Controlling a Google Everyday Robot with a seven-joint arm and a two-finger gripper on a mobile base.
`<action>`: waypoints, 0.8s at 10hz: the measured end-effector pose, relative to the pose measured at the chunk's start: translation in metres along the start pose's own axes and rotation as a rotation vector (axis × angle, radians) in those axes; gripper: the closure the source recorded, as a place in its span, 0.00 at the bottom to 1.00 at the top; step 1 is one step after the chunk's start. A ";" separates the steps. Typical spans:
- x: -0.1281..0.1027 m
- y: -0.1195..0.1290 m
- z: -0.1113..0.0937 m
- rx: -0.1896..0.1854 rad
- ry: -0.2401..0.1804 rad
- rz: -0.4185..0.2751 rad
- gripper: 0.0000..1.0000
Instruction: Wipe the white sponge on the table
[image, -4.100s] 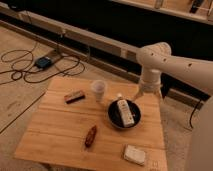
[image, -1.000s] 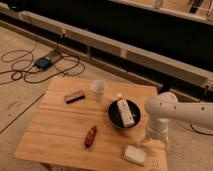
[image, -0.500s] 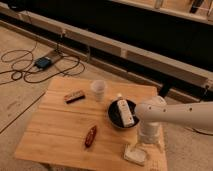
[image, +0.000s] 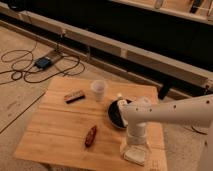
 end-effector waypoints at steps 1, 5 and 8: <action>-0.005 0.003 0.003 0.011 -0.006 -0.002 0.20; -0.024 -0.003 0.014 0.059 -0.022 0.039 0.20; -0.025 -0.007 0.019 0.077 -0.022 0.071 0.25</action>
